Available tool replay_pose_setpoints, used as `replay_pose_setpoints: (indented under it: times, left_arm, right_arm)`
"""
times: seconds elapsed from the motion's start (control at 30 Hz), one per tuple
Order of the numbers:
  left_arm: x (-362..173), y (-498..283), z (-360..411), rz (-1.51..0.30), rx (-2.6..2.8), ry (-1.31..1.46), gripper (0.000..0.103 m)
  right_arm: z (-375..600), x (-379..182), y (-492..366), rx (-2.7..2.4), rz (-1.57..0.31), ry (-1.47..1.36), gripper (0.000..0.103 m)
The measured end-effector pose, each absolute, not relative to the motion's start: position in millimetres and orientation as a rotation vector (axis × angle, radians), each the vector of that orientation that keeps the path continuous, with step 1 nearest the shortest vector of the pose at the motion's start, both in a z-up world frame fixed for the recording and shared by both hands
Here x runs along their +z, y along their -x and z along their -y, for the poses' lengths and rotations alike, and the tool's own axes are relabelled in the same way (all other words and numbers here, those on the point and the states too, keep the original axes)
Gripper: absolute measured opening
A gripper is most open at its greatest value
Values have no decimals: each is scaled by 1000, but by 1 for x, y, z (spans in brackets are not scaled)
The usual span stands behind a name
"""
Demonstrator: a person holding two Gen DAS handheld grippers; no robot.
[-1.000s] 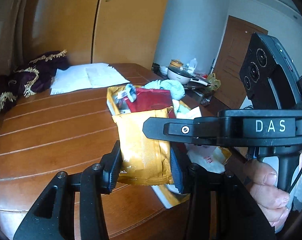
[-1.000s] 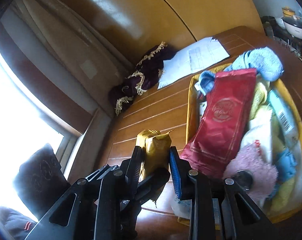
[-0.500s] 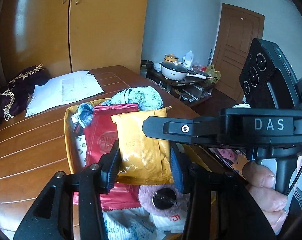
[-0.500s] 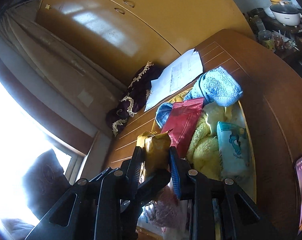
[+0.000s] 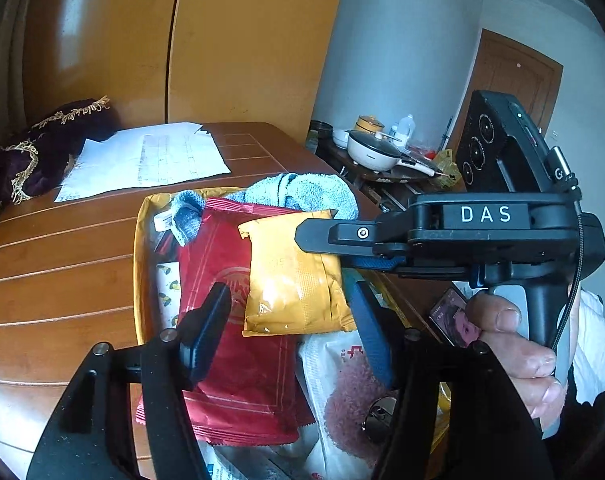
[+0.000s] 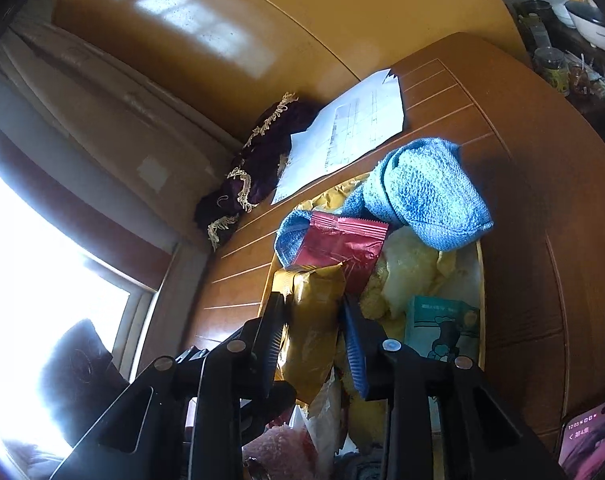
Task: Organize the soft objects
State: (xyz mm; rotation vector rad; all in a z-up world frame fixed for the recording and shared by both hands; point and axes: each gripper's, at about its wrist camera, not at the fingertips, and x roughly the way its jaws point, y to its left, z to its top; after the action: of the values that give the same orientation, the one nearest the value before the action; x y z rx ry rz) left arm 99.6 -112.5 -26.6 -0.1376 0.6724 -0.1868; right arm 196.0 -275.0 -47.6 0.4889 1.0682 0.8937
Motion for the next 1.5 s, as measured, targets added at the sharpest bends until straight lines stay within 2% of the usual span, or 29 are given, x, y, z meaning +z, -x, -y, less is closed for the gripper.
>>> replay_pose_setpoints:
  times: [0.17,0.23,0.33,0.63,0.7,0.9,1.0,1.5]
  left_arm:
    - [-18,-85,115,-661,-180,141,61]
    - [-15,-79,116,-661,-167,129,63]
    - [-11,-69,114,-661,-132,129,72]
    - [-13,-30,85,-710,-74,263,73]
    - [-13,-23,80,-707,-61,272,76]
    - [-11,-14,67,-718,-3,272,77]
    - [-9,-10,58,-726,35,259,77]
    - [-23,-16,43,-781,84,254,77]
  right_arm:
    - [283,-35,-183,833,-1007,-507,42]
    - [289,-27,-171,822,-952,-512,54]
    - [290,-17,-150,792,-890,-468,54]
    - [296,-12,-94,740,-908,-445,54]
    - [296,-8,-82,723,-891,-424,54]
    - [280,5,-62,668,-862,-343,54]
    - [267,3,-60,643,-872,-311,61]
    - [232,-6,-59,721,-906,-161,63]
